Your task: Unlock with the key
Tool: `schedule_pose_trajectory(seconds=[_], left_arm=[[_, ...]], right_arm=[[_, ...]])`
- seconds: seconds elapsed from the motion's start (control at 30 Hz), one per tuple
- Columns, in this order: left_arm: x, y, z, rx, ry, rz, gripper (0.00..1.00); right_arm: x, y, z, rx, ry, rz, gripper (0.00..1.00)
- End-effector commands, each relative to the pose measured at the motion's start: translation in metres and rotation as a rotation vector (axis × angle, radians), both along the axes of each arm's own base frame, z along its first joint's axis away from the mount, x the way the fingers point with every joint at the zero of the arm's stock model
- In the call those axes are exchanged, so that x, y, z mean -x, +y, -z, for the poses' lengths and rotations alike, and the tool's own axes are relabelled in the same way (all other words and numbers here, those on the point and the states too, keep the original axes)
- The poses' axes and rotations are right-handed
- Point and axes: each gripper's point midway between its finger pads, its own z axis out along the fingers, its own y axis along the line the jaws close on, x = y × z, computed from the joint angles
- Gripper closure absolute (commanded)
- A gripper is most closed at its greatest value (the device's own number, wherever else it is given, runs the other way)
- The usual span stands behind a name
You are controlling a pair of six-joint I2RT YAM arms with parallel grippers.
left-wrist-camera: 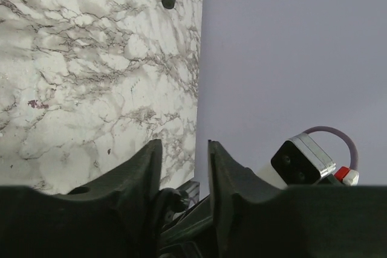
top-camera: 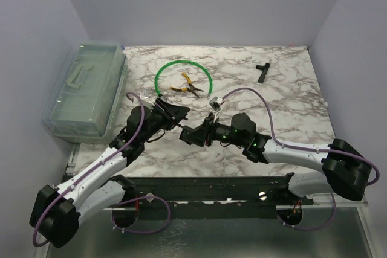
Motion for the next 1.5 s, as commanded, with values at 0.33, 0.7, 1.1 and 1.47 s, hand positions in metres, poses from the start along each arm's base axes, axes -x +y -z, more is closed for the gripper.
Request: schedule_pose_trajectory(seconds=[0.33, 0.7, 1.1, 1.47], left_arm=[[0.009, 0.003, -0.027, 0.043, -0.14, 0.019, 0.9], [0.024, 0.015, -0.048, -0.003, -0.402, 0.029, 0.85], [0.045, 0.021, -0.06, -0.041, -0.594, 0.071, 0.67], [0.046, 0.016, -0.06, -0.027, -0.572, 0.098, 0.27]], right_arm=[[-0.01, 0.013, -0.04, -0.121, 0.053, 0.02, 1.0], [-0.02, 0.007, -0.044, -0.18, 0.244, -0.023, 1.0], [-0.021, 0.008, -0.04, -0.197, 0.309, -0.071, 1.0], [-0.025, 0.004, -0.031, -0.166, 0.292, -0.04, 1.0]])
